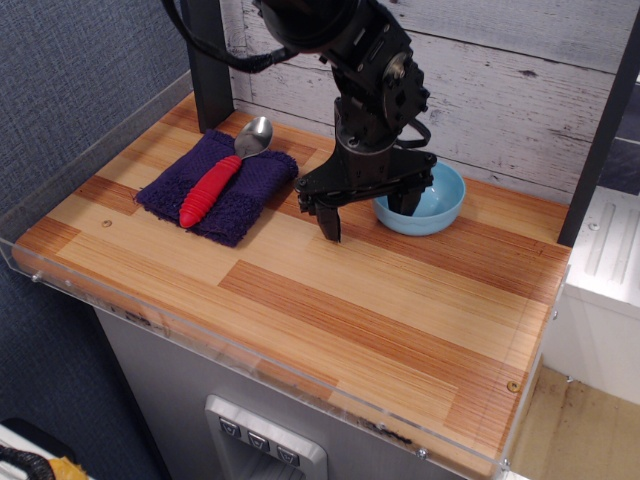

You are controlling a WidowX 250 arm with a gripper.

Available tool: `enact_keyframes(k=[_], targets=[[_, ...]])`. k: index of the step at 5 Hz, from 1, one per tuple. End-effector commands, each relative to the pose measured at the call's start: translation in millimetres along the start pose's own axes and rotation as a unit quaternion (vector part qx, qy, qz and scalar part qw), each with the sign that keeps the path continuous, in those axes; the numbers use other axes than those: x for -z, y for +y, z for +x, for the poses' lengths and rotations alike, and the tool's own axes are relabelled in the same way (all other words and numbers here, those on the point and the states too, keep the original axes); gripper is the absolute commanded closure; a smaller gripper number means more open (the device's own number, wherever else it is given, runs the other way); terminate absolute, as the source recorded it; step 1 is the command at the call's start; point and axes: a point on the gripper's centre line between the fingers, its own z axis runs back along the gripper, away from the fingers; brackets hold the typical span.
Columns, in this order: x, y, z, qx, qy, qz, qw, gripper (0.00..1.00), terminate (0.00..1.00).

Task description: Put the bowl near the bottom of the spoon.

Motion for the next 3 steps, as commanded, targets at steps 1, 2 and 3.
enact_keyframes(k=[1, 2, 3], targets=[[-4.0, 0.9, -3.0, 0.029, -0.022, -0.024, 0.9991, 1.00, 0.00], [-5.4, 5.4, -4.3, 0.030, -0.019, -0.029, 0.9990, 1.00, 0.00], [-8.6, 10.7, -0.4, 0.040, -0.017, -0.039, 0.9983, 1.00, 0.00]])
